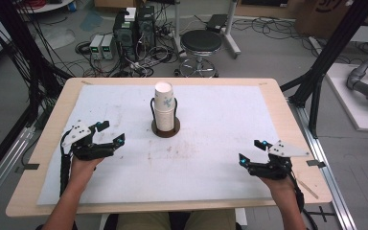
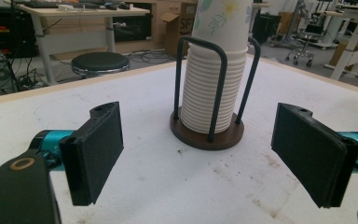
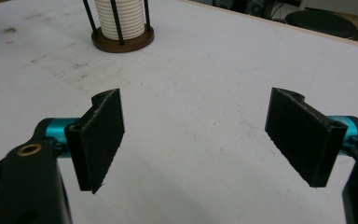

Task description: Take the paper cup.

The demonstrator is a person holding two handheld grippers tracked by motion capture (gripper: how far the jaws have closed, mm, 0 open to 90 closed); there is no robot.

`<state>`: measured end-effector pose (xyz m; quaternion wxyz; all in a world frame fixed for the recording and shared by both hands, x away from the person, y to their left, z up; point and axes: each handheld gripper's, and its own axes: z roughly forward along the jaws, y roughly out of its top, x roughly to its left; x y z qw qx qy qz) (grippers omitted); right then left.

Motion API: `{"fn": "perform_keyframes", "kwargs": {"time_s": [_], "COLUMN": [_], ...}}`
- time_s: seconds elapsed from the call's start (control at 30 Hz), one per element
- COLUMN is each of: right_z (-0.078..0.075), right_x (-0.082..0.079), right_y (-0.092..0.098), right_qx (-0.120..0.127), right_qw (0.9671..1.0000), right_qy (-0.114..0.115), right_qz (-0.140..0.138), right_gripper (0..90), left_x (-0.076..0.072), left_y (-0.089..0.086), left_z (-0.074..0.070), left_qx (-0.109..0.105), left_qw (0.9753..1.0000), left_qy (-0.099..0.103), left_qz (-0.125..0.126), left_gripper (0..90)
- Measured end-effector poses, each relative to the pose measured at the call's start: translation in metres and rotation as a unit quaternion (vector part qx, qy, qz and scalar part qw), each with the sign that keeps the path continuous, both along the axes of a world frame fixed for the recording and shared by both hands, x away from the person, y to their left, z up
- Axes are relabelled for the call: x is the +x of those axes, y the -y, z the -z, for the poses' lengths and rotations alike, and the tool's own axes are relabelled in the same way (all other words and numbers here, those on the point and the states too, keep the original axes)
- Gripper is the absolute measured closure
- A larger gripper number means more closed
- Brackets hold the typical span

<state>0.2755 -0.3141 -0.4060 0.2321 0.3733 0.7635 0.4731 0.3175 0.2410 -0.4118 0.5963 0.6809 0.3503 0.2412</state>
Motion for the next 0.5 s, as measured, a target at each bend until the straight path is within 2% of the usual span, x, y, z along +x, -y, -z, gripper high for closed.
{"fn": "perform_keyframes", "kwargs": {"time_s": [0.27, 0.5], "right_z": [0.002, -0.001], "right_x": [-0.001, 0.002], "right_y": [0.002, -0.005], "right_qx": [0.0, -0.006], "right_qw": [1.0, 1.0], "right_qy": [-0.004, -0.006], "right_qz": [0.003, -0.005], "right_gripper": [20.1, 20.1], "left_x": [0.007, 0.014], "left_y": [0.003, 0.004], "left_z": [-0.004, -0.011], "left_qx": [0.002, -0.009], "left_qw": [1.0, 0.9996], "left_qy": [-0.003, -0.012], "left_qz": [0.008, 0.022], "left_gripper": [16.5, 16.4]}}
